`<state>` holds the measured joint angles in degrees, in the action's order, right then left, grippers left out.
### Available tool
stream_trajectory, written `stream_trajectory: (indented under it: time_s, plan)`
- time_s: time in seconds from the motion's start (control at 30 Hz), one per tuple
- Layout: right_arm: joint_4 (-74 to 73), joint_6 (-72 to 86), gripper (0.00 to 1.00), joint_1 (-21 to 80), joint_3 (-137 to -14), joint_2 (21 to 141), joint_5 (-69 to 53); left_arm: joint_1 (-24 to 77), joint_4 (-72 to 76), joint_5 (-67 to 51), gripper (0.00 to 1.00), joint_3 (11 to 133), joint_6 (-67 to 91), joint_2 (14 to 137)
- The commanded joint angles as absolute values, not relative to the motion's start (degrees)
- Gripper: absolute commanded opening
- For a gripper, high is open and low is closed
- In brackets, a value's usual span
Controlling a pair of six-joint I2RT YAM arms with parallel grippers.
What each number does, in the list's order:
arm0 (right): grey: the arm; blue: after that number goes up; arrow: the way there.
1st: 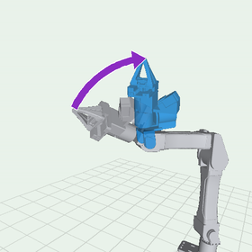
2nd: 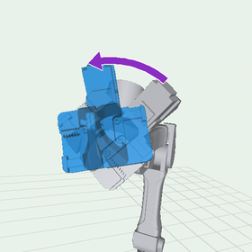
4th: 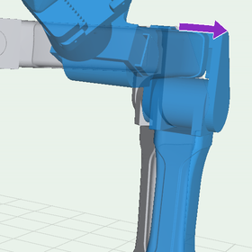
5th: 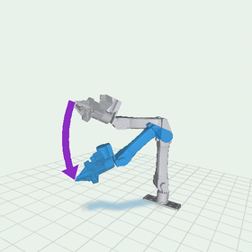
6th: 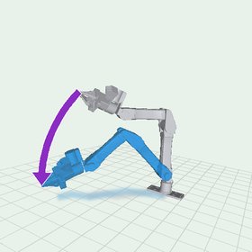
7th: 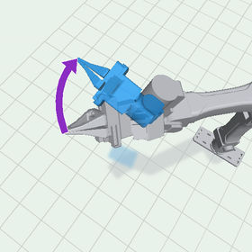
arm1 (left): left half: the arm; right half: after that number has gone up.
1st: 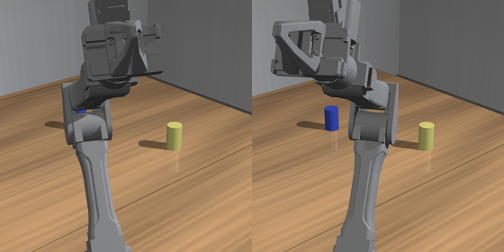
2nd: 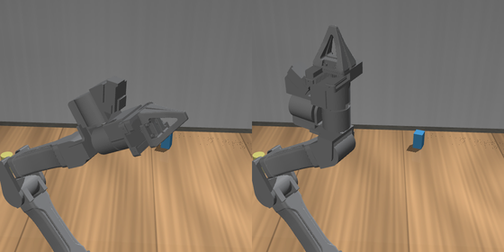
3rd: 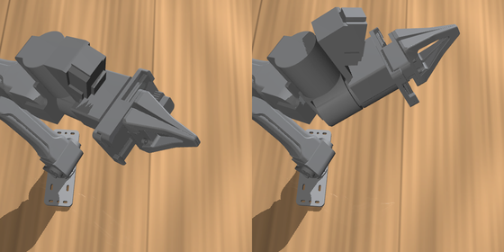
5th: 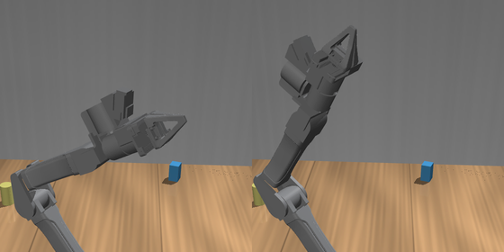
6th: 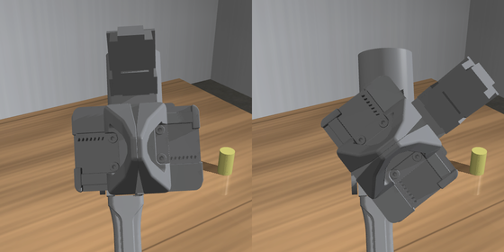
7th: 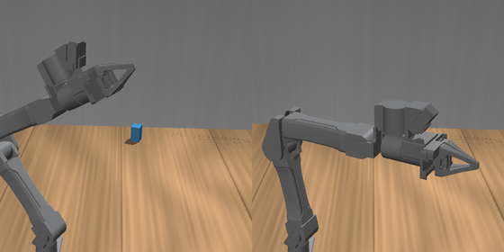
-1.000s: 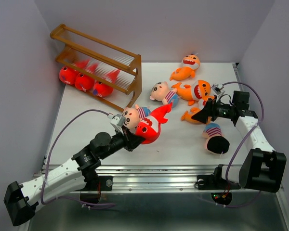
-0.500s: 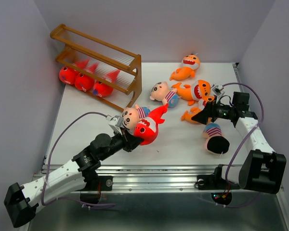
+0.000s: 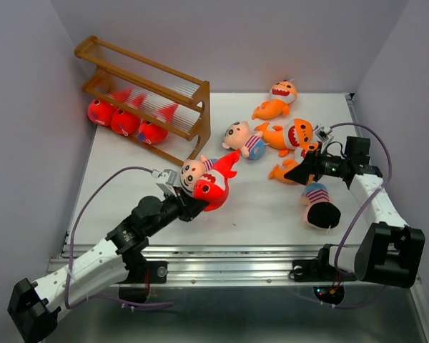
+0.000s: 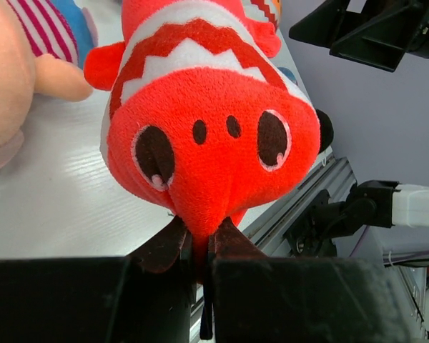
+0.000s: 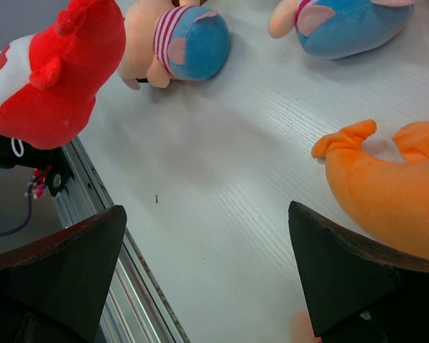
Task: Place and organize the stuffed toys onto the shelf
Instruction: Place the stuffed toy onto shelf
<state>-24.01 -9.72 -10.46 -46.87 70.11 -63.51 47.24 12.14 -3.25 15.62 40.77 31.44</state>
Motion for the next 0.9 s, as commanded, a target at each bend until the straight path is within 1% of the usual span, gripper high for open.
stream_trajectory:
  time_s: [0.0, 0.3, 0.43, 0.67, 0.77, 0.87]
  plan:
    - [-23.3, -11.0, 1.00, -10.8, -46.9, 68.7, -64.5, 44.2, 14.7, -5.7, 0.00, 15.9, 40.8, 31.7]
    - [-23.3, -11.0, 1.00, -10.8, -46.9, 68.9, -64.6, 36.5, 17.7, -10.8, 0.00, 13.8, 43.7, 30.4]
    - [-23.4, -11.0, 1.00, -10.8, -46.9, 68.9, -64.7, 32.5, 16.2, -11.2, 0.00, 14.7, 43.9, 30.1]
    - [-23.4, -11.0, 1.00, -10.8, -46.9, 68.7, -64.7, 25.0, 9.1, -10.0, 0.00, 18.5, 41.9, 25.6]
    - [-23.4, -11.0, 1.00, -10.8, -46.9, 68.7, -64.9, 21.9, 4.4, -8.0, 0.00, 22.4, 40.0, 24.3]
    - [-23.4, -11.0, 1.00, -10.8, -46.9, 68.7, -64.9, 20.5, -3.0, -1.6, 0.00, 27.5, 38.1, 24.4]
